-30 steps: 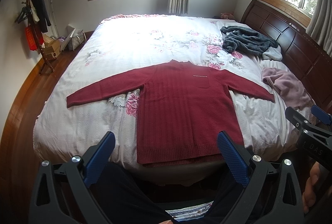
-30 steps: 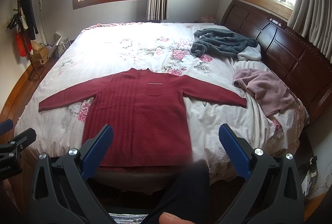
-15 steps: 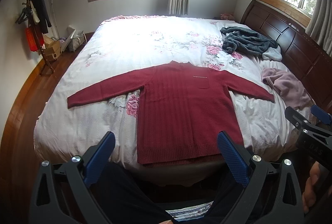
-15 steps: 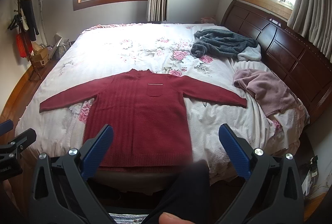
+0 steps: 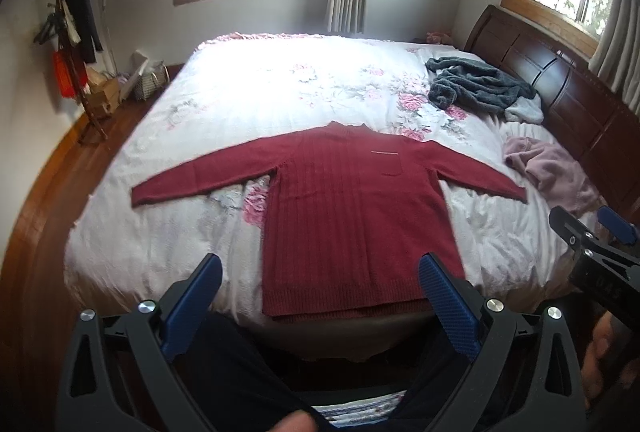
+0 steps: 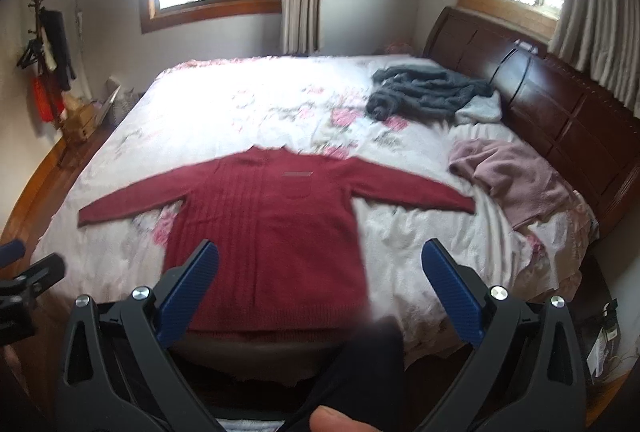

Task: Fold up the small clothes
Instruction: 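Grasp the red sweater's sleeve cuff nearest the right tool with the right tool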

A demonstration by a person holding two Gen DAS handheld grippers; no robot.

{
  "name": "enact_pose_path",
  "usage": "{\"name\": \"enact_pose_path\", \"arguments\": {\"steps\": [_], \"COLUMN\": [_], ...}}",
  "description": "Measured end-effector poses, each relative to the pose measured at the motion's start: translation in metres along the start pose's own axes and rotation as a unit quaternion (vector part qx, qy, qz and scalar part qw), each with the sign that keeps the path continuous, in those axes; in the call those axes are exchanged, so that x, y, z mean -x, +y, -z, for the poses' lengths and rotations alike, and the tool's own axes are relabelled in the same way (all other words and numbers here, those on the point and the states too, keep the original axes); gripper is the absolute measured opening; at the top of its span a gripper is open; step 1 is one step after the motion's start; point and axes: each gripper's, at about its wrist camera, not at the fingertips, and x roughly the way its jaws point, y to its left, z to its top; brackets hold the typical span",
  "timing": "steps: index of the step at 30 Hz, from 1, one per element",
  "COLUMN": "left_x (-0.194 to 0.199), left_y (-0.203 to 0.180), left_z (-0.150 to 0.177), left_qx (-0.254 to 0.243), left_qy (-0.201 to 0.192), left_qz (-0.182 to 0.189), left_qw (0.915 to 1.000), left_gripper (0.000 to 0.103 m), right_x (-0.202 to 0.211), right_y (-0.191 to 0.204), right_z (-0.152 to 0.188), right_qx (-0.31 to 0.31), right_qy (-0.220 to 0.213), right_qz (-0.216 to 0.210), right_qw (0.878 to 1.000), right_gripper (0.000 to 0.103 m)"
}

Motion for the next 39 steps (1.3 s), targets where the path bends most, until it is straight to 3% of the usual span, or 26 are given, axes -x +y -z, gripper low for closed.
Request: {"name": "enact_pose_path", "arguments": {"steps": [3, 5, 7, 10, 14, 17, 20, 23, 24, 26, 30, 36, 39], "left_x": [-0.013, -0.023, -0.032, -0.042, -0.070, -0.096, -0.121, -0.136, -0.139, -0.150, -0.168, -0.194, -0.209], "left_y": [0.012, 0.019, 0.020, 0.017, 0.017, 0.020, 0.020, 0.014, 0.012, 0.007, -0.004, -0.021, -0.027], "left_z": [0.005, 0.005, 0.004, 0.004, -0.003, -0.012, -0.017, -0.020, -0.020, -0.024, -0.029, -0.039, -0.042], "left_qx": [0.027, 0.037, 0.029, 0.018, 0.038, 0.085, 0.105, 0.107, 0.107, 0.108, 0.113, 0.108, 0.109], "left_qy": [0.001, -0.010, -0.023, -0.065, -0.038, -0.003, 0.031, 0.041, 0.044, 0.054, 0.069, 0.084, 0.097], "left_qz": [0.038, 0.067, 0.084, 0.098, 0.116, 0.130, 0.141, 0.141, 0.140, 0.150, 0.166, 0.161, 0.161], "left_qw": [0.9989, 0.9970, 0.9958, 0.9929, 0.9918, 0.9878, 0.9840, 0.9834, 0.9833, 0.9812, 0.9772, 0.9774, 0.9762], "left_gripper": [0.099, 0.099, 0.099, 0.099, 0.099, 0.099, 0.099, 0.099, 0.099, 0.099, 0.099, 0.099, 0.099], "right_x": [-0.024, -0.061, -0.092, -0.128, -0.176, -0.231, -0.271, -0.318, -0.335, -0.358, -0.409, -0.472, -0.494], "right_y": [-0.021, -0.044, -0.070, -0.116, -0.187, -0.258, -0.308, -0.357, -0.373, -0.395, -0.432, -0.471, -0.480], "right_z": [0.007, 0.010, 0.015, 0.024, 0.032, 0.052, 0.064, 0.083, 0.090, 0.099, 0.110, 0.115, 0.117], "right_qx": [-0.016, -0.052, -0.087, -0.135, -0.212, -0.318, -0.383, -0.476, -0.512, -0.555, -0.631, -0.685, -0.693], "right_qy": [-0.022, 0.025, 0.060, 0.067, 0.087, 0.129, 0.142, 0.151, 0.151, 0.136, 0.094, 0.063, 0.057], "right_qz": [-0.048, -0.054, -0.053, -0.031, -0.029, -0.033, -0.044, -0.088, -0.106, -0.121, -0.166, -0.176, -0.171], "right_qw": [0.998, 0.997, 0.993, 0.988, 0.973, 0.939, 0.912, 0.862, 0.839, 0.812, 0.751, 0.704, 0.698], "right_gripper": [0.100, 0.100, 0.100, 0.100, 0.100, 0.100, 0.092, 0.072, 0.071, 0.065, 0.061, 0.055, 0.053]}}
